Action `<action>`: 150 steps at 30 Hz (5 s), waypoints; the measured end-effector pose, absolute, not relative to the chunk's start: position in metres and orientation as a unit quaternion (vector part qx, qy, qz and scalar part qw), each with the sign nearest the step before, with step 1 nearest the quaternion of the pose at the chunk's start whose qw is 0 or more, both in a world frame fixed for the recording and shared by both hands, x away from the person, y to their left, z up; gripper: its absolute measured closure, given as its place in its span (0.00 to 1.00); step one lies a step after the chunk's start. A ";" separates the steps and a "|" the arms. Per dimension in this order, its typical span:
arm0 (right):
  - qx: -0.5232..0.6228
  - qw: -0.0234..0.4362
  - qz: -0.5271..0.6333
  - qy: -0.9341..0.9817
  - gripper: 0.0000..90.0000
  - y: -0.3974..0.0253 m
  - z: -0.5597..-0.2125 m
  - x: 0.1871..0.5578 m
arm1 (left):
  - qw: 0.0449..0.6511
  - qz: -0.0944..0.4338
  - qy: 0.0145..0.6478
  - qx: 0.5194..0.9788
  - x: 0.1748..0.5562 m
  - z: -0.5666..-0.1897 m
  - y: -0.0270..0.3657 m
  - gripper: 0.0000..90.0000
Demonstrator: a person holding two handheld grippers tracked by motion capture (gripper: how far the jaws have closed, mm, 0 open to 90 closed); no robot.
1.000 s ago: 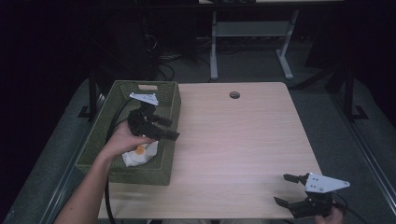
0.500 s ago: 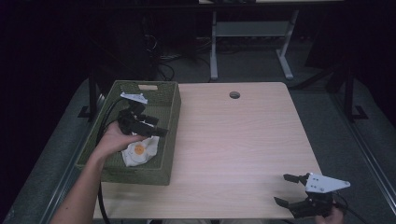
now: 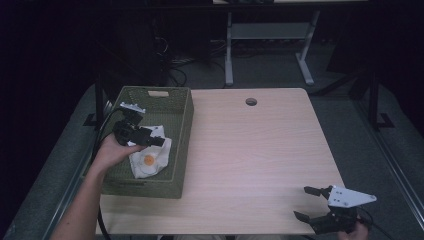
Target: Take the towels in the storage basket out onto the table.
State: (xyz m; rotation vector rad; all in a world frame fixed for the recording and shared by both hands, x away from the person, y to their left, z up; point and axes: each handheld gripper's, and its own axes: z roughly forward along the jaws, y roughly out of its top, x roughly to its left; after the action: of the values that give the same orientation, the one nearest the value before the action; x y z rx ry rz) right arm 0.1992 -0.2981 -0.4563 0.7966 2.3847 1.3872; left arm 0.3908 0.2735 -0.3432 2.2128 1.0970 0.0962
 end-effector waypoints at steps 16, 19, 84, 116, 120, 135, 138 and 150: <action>0.275 0.133 0.479 0.823 0.15 -0.298 -0.457 0.199 | 0.209 0.077 0.506 0.833 0.400 -0.370 0.288 0.26; 0.275 0.134 0.479 0.823 0.15 -0.299 -0.456 0.199 | 0.193 0.054 0.520 0.831 0.403 -0.377 0.289 0.27; 0.279 0.137 0.478 0.822 0.15 -0.299 -0.458 0.201 | 0.047 0.074 0.552 0.829 0.424 -0.425 0.265 0.80; 0.288 0.150 0.477 0.817 0.15 -0.303 -0.457 0.200 | 0.288 0.037 0.552 0.782 0.385 -0.358 0.292 0.82; 0.292 0.151 0.480 0.813 0.15 -0.305 -0.457 0.199 | 0.315 0.023 0.552 0.772 0.382 -0.356 0.297 0.82; 0.294 0.152 0.483 0.811 0.15 -0.307 -0.457 0.199 | 0.382 -0.014 0.554 0.739 0.377 -0.351 0.307 0.82; 0.294 0.151 0.484 0.811 0.15 -0.307 -0.457 0.199 | 0.395 -0.021 0.555 0.732 0.377 -0.350 0.309 0.82; 0.291 0.150 0.484 0.812 0.15 -0.307 -0.456 0.199 | 0.462 -0.057 0.545 0.698 0.373 -0.344 0.317 0.82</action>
State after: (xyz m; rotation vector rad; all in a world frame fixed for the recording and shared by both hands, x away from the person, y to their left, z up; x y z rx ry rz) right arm 0.1991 -0.3071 -0.4559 0.8348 2.3318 1.3889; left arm 0.3728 0.3169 -0.3444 1.7157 1.3404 -0.1392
